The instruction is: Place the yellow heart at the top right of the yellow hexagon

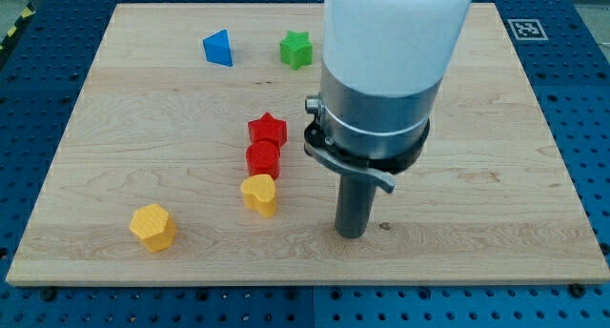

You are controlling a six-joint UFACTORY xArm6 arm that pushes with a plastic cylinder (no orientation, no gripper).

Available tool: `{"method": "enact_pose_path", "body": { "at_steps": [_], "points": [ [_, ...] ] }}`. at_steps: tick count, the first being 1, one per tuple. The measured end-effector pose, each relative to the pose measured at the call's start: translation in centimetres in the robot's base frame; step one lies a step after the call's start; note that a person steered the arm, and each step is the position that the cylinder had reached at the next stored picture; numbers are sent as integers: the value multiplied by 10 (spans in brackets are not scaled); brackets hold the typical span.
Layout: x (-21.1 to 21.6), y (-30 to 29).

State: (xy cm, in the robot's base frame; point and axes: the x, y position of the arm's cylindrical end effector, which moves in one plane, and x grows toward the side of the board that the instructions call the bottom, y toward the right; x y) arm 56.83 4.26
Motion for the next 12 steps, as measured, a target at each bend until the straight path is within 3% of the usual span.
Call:
{"method": "enact_pose_path", "body": {
  "at_steps": [1, 12],
  "points": [
    [-27, 0],
    [-23, -173]
  ]
}}
